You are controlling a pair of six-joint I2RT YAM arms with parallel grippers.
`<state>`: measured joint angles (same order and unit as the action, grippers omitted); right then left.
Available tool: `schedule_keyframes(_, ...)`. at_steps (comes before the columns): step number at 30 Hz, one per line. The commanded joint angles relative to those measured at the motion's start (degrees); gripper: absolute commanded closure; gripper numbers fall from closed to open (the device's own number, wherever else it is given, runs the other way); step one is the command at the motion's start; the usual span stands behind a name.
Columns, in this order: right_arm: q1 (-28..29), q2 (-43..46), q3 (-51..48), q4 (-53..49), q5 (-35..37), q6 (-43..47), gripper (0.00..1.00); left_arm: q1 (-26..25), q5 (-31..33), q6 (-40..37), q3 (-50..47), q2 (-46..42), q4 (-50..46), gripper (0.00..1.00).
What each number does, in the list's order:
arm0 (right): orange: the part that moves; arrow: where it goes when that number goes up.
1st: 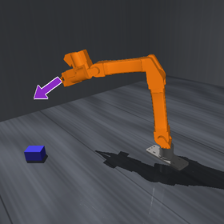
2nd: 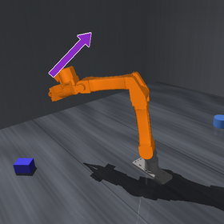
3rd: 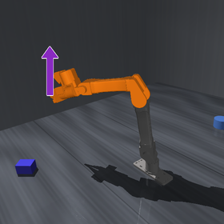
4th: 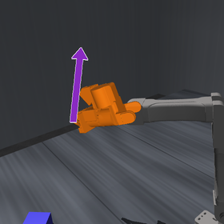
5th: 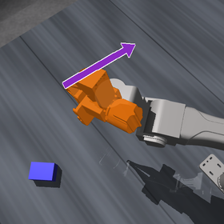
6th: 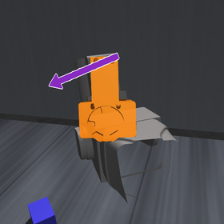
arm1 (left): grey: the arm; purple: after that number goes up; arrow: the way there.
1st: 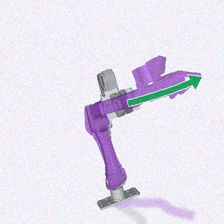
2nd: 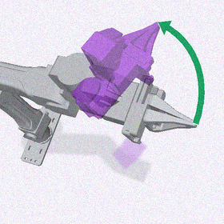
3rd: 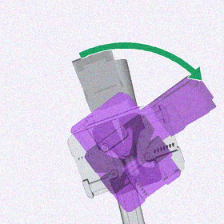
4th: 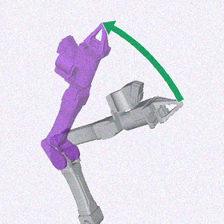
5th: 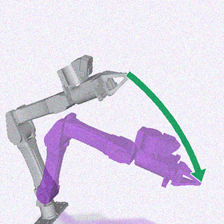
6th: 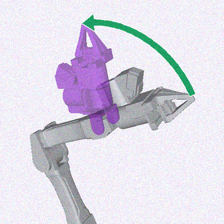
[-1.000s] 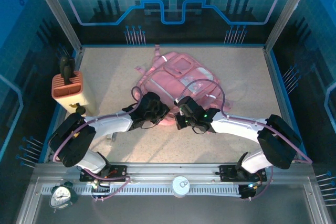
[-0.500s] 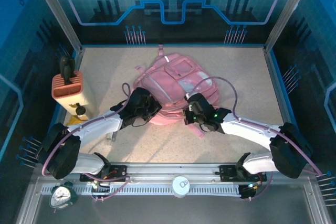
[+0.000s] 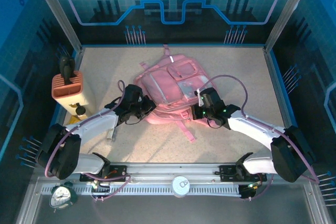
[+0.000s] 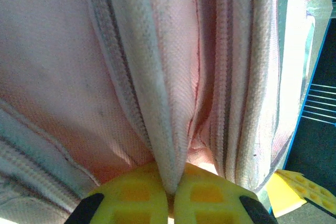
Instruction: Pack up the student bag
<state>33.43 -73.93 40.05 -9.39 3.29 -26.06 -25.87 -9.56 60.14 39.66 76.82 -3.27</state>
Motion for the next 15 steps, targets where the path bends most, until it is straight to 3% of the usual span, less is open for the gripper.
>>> schedule_keyframes(1, -1.18, 3.57, -0.95, -3.71, -0.88, -0.97, 0.99, 1.48, 3.06, -2.52, 0.76, -1.69, -2.08, 0.79)
schedule_keyframes(5, -1.26, 4.82, -0.34, -4.49, -2.7, -0.77, 0.79, -0.91, 6.99, -5.2, 2.01, -4.56, -5.91, 0.59)
schedule_keyframes(11, -1.96, 2.04, 3.9, -6.97, -7.08, -2.15, 0.52, -5.04, 13.57, -7.62, 3.45, -7.62, -11.97, 0.41)
schedule_keyframes(15, -1.97, -2.08, 7.67, -7.98, -10.0, -2.31, 0.42, -8.73, 19.2, -7.86, 4.29, -8.01, -13.56, 0.29)
